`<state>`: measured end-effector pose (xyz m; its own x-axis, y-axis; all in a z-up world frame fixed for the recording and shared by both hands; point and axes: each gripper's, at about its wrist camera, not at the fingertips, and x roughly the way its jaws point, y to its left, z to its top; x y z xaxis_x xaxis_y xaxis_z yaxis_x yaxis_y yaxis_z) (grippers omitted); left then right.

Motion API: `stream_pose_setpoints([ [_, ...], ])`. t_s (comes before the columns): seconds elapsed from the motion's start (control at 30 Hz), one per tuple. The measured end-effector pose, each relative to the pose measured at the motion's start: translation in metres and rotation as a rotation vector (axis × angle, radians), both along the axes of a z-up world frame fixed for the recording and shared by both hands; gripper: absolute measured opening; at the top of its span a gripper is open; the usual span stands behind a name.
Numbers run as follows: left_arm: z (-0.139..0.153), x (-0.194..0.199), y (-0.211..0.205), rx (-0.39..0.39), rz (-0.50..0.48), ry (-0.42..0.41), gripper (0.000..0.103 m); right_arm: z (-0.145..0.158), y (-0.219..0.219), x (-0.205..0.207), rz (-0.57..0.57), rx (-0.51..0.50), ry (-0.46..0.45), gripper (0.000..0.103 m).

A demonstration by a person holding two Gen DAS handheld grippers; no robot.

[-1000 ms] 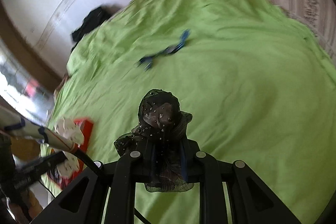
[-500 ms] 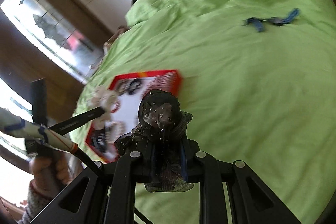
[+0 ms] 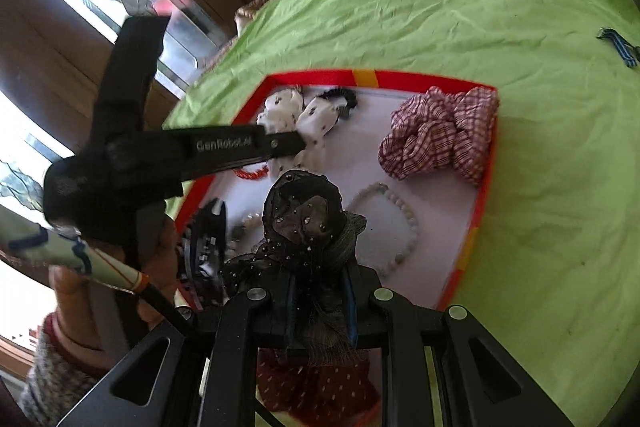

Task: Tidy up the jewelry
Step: 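Carry the white scrunchie over the tray while the right tool carries the black scrunchie, then open the left tool releasing the white scrunchie while the right tool releases the black scrunchie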

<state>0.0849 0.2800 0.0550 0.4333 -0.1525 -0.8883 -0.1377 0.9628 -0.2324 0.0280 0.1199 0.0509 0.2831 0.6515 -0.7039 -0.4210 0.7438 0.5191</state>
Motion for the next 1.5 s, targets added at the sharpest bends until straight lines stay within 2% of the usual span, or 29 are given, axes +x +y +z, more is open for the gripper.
stream_pose_setpoints([
  [0.2, -0.004, 0.004, -0.007, 0.019, -0.018, -0.007, 0.019, -0.009, 0.008, 0.001, 0.007, -0.061, -0.047, 0.031],
  [0.23, -0.003, 0.004, -0.007, 0.018, -0.020, -0.011, 0.021, -0.007, 0.010, 0.000, 0.006, -0.072, -0.059, 0.035],
  [0.27, 0.000, 0.002, -0.006, 0.014, -0.020, -0.019, 0.022, -0.004, 0.010, -0.003, 0.010, -0.079, -0.077, 0.045],
  [0.33, 0.007, -0.002, -0.004, 0.004, -0.015, -0.035, 0.026, 0.003, 0.007, -0.006, 0.005, -0.080, -0.108, 0.057],
  [0.43, 0.022, -0.011, -0.001, -0.011, -0.002, -0.068, 0.031, 0.016, 0.002, -0.013, -0.002, -0.074, -0.148, 0.065],
  [0.63, 0.057, -0.040, -0.004, 0.036, 0.033, -0.141, 0.036, 0.038, -0.023, -0.038, -0.011, -0.090, -0.209, 0.067],
  [0.77, 0.082, -0.075, -0.022, 0.124, 0.039, -0.214, 0.040, 0.045, -0.046, -0.063, -0.041, -0.154, -0.263, 0.068],
  [0.87, 0.100, -0.103, -0.042, 0.195, 0.041, -0.288, 0.051, 0.044, -0.069, -0.082, -0.071, -0.187, -0.271, 0.069],
  [0.97, 0.117, -0.133, -0.066, 0.273, 0.055, -0.389, 0.067, 0.042, -0.092, -0.099, -0.115, -0.205, -0.263, 0.069],
  [1.03, 0.129, -0.155, -0.084, 0.306, 0.070, -0.471, 0.085, 0.037, -0.112, -0.110, -0.154, -0.201, -0.242, 0.069],
  [1.2, 0.154, -0.199, -0.113, 0.341, 0.130, -0.640, 0.100, 0.031, -0.153, -0.139, -0.249, -0.236, -0.239, 0.070],
  [1.33, 0.167, -0.229, -0.132, 0.318, 0.184, -0.728, 0.103, 0.028, -0.186, -0.159, -0.341, -0.273, -0.220, 0.070],
  [1.5, 0.180, -0.255, -0.178, 0.436, 0.216, -0.837, 0.103, 0.032, -0.245, -0.184, -0.501, -0.271, -0.219, 0.072],
])
